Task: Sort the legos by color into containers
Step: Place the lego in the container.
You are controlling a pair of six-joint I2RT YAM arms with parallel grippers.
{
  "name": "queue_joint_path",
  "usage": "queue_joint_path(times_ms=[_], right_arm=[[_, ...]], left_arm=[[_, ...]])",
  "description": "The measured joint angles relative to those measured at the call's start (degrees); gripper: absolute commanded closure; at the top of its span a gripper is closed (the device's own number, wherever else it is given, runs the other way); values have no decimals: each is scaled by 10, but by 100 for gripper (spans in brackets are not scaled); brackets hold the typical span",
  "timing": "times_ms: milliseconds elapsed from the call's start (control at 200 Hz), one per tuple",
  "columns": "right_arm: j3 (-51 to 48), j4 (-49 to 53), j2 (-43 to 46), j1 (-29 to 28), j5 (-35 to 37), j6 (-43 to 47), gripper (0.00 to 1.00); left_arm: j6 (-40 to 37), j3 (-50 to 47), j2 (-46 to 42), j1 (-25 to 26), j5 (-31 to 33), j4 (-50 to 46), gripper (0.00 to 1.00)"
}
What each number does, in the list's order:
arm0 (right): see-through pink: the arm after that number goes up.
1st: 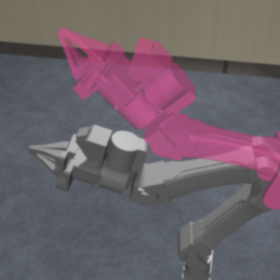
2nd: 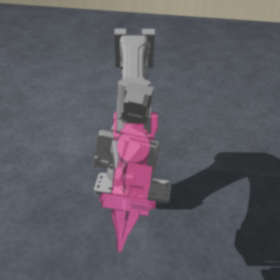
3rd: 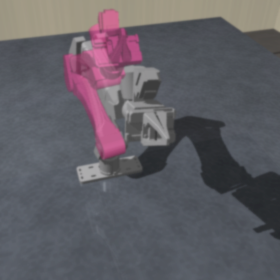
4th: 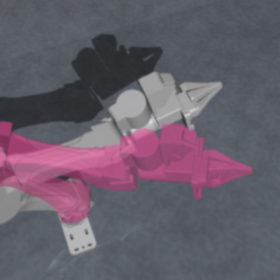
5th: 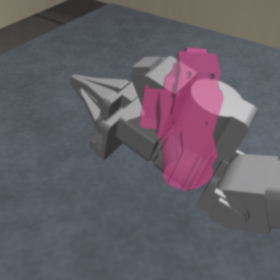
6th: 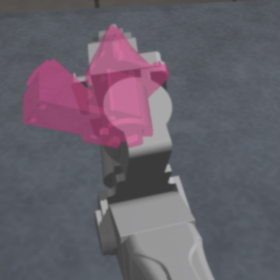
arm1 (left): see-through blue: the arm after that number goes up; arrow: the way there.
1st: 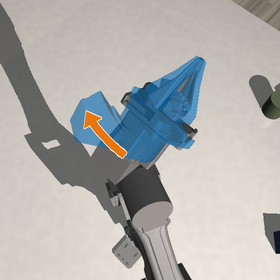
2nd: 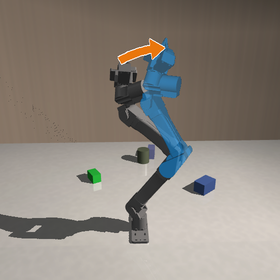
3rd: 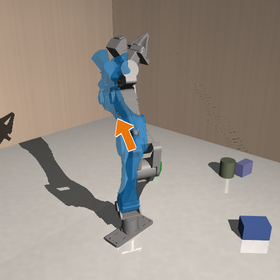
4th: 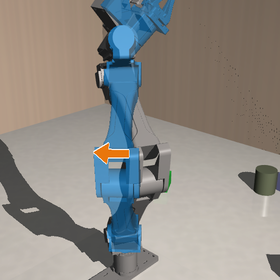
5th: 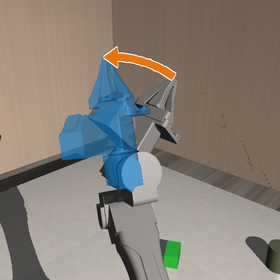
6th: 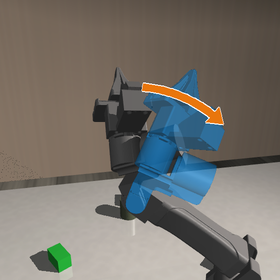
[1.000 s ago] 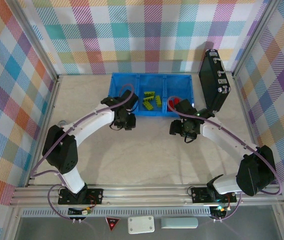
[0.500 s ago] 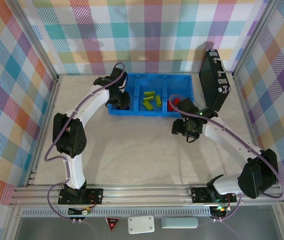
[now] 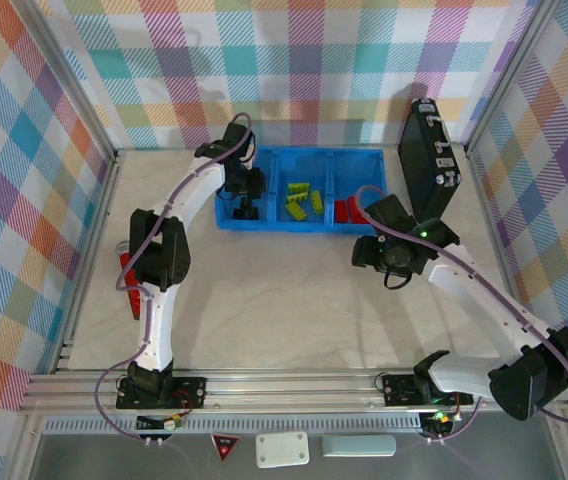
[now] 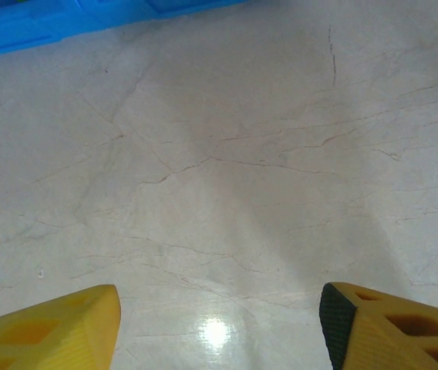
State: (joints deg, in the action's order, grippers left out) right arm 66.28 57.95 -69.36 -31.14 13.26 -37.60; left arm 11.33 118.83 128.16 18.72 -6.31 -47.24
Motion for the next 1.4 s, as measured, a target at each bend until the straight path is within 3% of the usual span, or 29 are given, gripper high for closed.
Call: queue_joint_path(times_ms=[430,585,830,1010,1205,1400], right_arm=[[-8,16,56,0,6,-25,29],[-23,8,56,0,6,-20,24],[-37,-34,37,6,17,13,15],[-37,-64,-10,36,40,50,0],[-51,-108,-51,89,58,86,1],[-92,-166,-64,142,63,117,1]], left_arm=[[-3,56,99,-19,-54,22,57],[-3,57,104,-22,-63,22,51],[-3,56,98,-23,-72,22,50],[-3,-1,22,-23,-76,30,49],[-5,-124,-124,-23,-55,65,44],[-7,-277,-245,-24,-3,104,30]])
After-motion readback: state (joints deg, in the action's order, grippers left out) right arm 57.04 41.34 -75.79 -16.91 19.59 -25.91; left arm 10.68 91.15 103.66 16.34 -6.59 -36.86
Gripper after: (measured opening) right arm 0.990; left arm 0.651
